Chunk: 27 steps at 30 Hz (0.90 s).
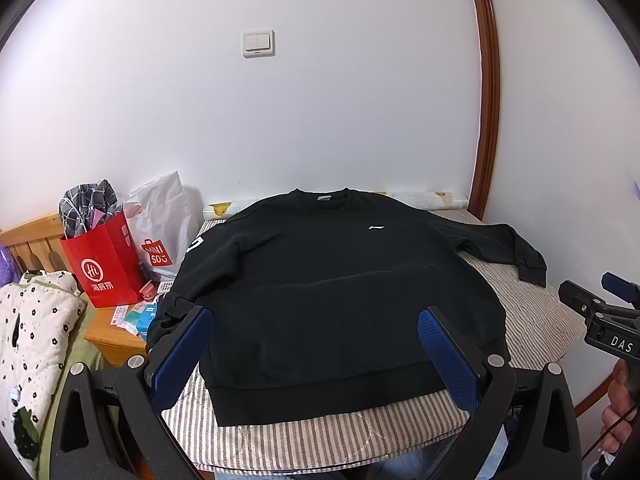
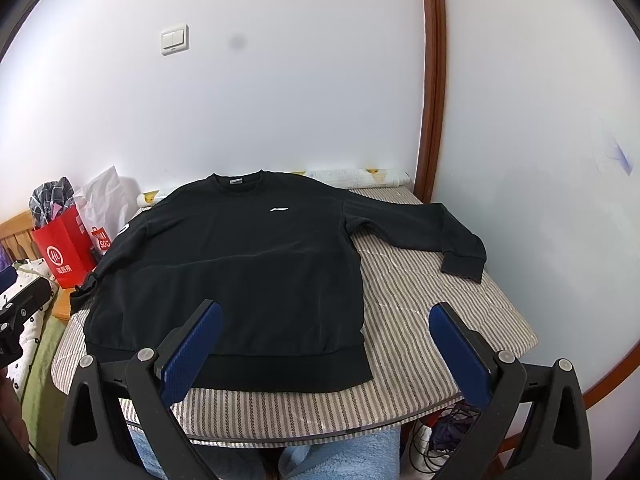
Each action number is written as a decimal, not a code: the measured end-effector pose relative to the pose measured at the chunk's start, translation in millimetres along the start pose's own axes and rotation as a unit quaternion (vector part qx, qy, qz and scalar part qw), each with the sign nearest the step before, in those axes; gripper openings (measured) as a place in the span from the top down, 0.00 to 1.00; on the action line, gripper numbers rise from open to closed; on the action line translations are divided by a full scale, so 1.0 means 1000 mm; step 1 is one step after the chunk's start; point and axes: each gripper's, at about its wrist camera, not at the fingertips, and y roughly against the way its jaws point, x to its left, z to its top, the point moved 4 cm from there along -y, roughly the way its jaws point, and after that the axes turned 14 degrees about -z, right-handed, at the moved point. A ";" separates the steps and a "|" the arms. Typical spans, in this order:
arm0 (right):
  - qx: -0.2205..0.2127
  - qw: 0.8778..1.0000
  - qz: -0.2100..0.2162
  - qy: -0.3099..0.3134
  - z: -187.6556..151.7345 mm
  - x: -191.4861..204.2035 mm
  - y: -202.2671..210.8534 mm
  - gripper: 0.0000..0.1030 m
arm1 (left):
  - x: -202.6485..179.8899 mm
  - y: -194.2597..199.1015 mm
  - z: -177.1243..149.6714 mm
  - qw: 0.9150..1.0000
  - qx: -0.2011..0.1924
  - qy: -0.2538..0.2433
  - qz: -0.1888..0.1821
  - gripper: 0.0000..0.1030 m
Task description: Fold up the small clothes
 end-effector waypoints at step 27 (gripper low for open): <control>-0.006 1.000 -0.001 0.004 0.001 0.002 0.004 0.01 | 0.000 0.000 0.000 1.000 -0.001 -0.001 -0.001 0.00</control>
